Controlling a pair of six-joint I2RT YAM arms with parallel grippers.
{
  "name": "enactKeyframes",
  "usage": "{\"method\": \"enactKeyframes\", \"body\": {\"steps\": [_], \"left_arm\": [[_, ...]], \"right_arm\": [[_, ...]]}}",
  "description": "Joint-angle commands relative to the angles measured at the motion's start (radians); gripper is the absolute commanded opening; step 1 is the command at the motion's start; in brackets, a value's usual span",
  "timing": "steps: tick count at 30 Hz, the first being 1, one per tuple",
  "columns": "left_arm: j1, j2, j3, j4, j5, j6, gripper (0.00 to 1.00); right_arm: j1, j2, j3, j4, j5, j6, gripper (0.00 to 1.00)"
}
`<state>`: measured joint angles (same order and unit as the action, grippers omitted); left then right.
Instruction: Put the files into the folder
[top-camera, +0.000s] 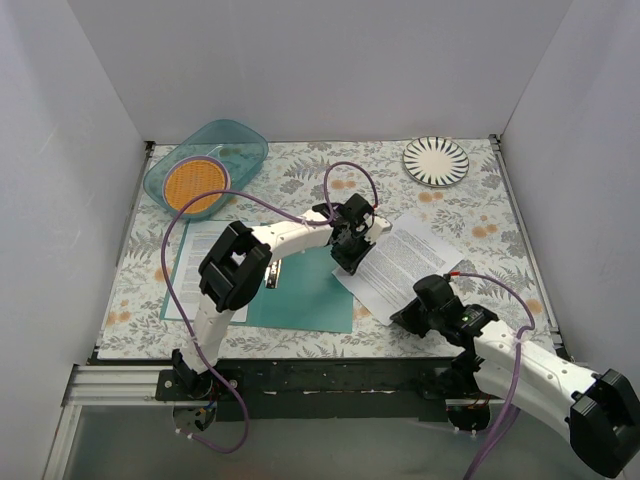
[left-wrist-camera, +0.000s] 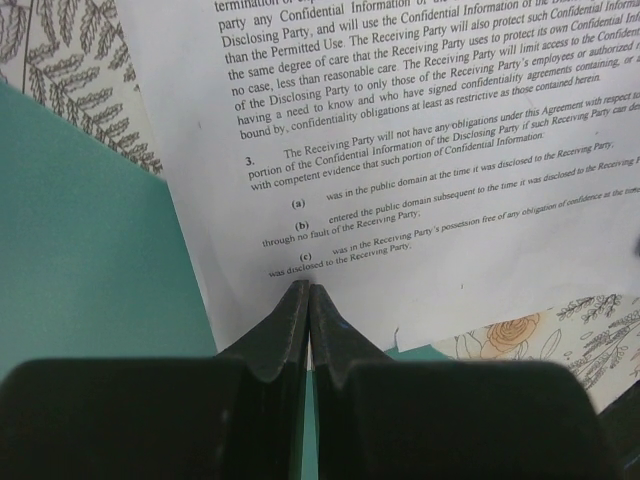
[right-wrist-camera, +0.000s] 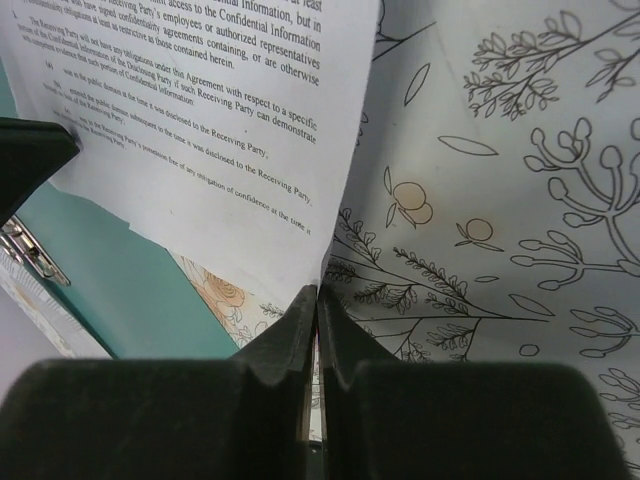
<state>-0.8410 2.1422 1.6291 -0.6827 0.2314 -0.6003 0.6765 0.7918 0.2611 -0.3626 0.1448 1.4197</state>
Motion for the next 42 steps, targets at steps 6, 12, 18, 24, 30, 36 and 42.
{"method": "enactKeyframes", "body": {"steps": [6,12,18,24,30,36,42], "left_arm": [[0.051,-0.111,0.129,-0.207,-0.018,-0.013,0.08],[0.281,-0.263,0.059,-0.27,-0.017,0.069,0.1],[0.52,-0.386,-0.222,-0.207,-0.055,0.227,0.03],[0.543,-0.464,-0.466,-0.094,-0.096,0.252,0.01],[0.54,-0.406,-0.505,-0.061,-0.041,0.226,0.01],[0.54,-0.375,-0.515,-0.021,-0.031,0.215,0.01],[0.54,-0.347,-0.517,-0.008,-0.006,0.2,0.01]], "right_arm": [[0.008,-0.077,-0.01,-0.081,0.062,0.001,0.01],[0.009,-0.112,-0.016,-0.046,0.065,-0.002,0.01],[0.008,-0.086,-0.008,0.033,0.032,-0.011,0.01],[0.011,-0.003,0.035,0.112,0.009,-0.053,0.01],[0.011,0.112,0.133,0.149,-0.007,-0.096,0.01],[0.024,0.21,0.225,0.212,-0.039,-0.146,0.01],[0.075,0.332,0.314,0.248,-0.089,-0.232,0.01]]}}
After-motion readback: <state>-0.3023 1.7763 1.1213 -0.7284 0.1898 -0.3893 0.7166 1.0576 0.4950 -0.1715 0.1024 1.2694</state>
